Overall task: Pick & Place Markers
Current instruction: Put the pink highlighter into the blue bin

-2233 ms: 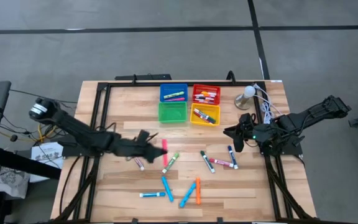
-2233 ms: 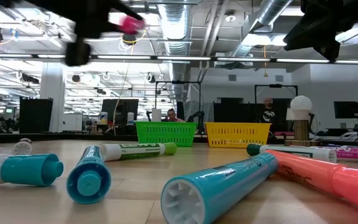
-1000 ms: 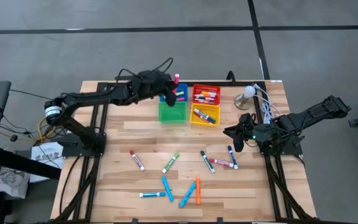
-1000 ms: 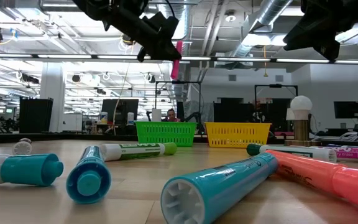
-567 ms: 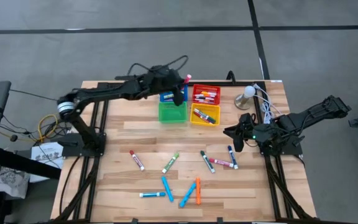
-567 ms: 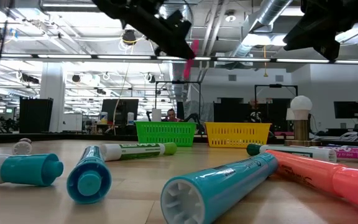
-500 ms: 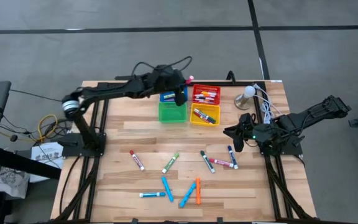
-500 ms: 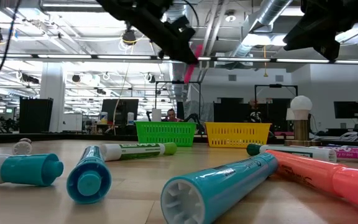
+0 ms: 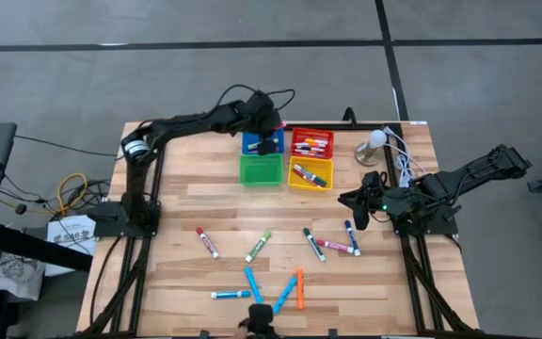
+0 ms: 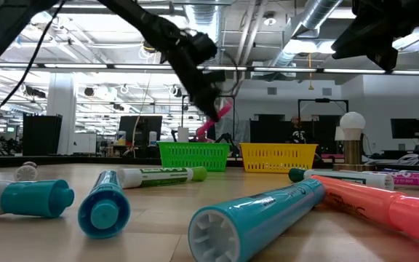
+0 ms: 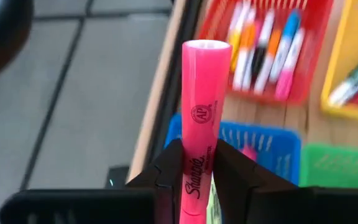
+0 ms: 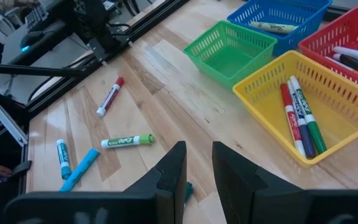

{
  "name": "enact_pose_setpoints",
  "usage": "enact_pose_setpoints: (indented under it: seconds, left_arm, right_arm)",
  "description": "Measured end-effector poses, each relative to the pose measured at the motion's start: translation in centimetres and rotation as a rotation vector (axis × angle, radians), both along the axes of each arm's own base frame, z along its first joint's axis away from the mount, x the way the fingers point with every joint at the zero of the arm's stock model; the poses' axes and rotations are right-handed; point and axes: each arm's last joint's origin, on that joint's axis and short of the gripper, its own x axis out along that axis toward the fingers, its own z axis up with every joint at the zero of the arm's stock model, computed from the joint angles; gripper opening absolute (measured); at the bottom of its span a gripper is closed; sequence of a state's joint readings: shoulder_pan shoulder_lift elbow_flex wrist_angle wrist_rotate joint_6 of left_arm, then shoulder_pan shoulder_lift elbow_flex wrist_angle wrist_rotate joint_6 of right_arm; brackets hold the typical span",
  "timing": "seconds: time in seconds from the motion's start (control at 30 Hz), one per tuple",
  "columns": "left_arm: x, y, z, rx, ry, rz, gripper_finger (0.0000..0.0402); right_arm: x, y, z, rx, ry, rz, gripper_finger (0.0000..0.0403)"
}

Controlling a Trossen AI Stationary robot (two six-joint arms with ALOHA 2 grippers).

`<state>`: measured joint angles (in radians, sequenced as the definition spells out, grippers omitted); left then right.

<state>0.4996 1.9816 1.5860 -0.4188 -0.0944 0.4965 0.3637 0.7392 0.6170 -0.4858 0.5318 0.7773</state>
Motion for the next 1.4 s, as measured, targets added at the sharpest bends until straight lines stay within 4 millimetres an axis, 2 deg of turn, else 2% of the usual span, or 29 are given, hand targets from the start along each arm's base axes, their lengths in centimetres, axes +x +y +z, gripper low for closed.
enact_pose_setpoints:
  seconds: [0.17,0.53,0.8,1.4]
  left_arm:
    - [-0.6,1.3,-2.4,-0.056,0.093,0.020,0.0064]
    - [-0.9,1.7,-4.0,-0.118,0.147,-0.006,0.0064]
    - [-0.8,1.8,-5.9,-0.171,0.193,-0.018,0.0064]
    - [-0.9,1.9,-6.1,-0.173,0.196,-0.015,0.0078]
  right_arm:
    - [0.0,0.0,0.0,-0.009,-0.004,-0.014,0.0067]
    - [0.0,-0.1,0.0,-0.016,-0.006,-0.024,0.0067]
    - [0.0,-0.1,0.0,-0.016,-0.006,-0.024,0.0067]
    - [0.0,-0.1,0.0,-0.016,-0.006,-0.025,0.0067]
